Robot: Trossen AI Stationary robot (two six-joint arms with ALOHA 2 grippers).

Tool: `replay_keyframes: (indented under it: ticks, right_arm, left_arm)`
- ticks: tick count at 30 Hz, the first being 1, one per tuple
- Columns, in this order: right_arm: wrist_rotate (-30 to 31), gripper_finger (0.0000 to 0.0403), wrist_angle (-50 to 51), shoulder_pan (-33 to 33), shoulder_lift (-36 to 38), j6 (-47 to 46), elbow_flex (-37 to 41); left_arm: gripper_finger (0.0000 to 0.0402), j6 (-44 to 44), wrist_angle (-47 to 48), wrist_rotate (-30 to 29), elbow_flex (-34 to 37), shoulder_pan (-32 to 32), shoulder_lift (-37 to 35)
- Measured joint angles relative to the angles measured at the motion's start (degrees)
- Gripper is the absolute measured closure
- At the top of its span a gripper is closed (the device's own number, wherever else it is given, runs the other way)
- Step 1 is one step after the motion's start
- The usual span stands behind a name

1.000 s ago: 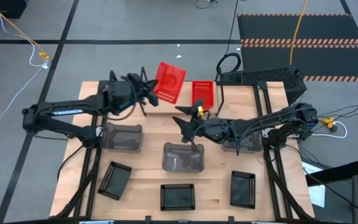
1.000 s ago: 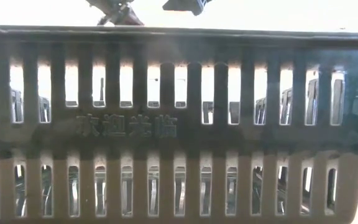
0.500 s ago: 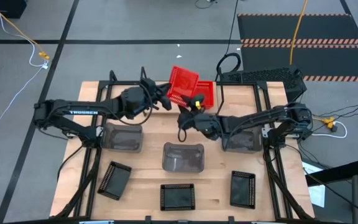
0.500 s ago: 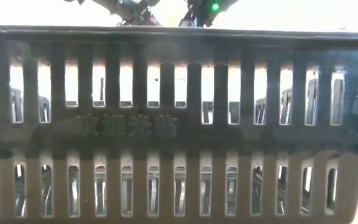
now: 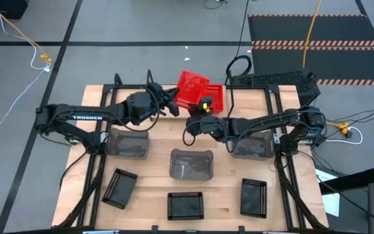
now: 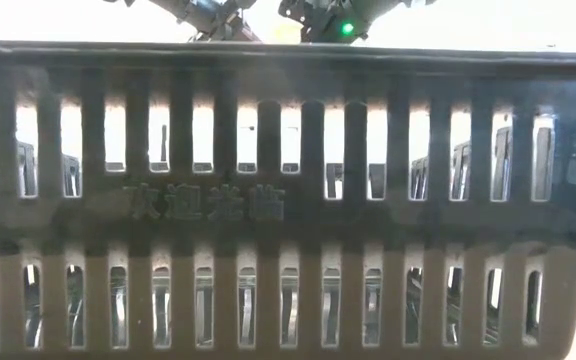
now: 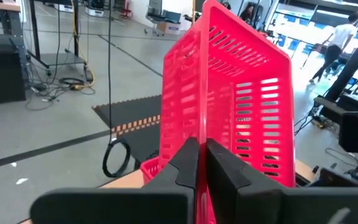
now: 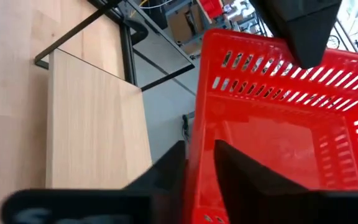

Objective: Stack baskets on shelf by color
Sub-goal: Stack the red bin on top of the other red bins on the shelf

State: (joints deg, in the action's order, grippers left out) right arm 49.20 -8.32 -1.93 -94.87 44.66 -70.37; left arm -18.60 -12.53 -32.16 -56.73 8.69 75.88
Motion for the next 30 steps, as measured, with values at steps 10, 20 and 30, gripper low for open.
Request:
replay_keyframes:
  ticks: [10, 20, 30]
  right_arm:
    - [-0.59, 0.0397, 2.65, -0.15, 0.71, 0.61, 0.02]
    - [-23.9, 0.04, 25.72, 7.18, 13.19, -11.01, 0.11]
    - [-44.66, 0.0402, 37.26, 23.99, 17.72, -13.15, 2.98]
  left_arm:
    - [0.0343, 4.44, 0.73, 0.63, 0.0, 0.02, -0.58]
    - [0.0198, 12.83, 10.77, 0.82, -0.09, 2.31, -13.89]
    - [0.0152, 10.48, 26.31, 0.85, -0.07, 0.15, -17.1]
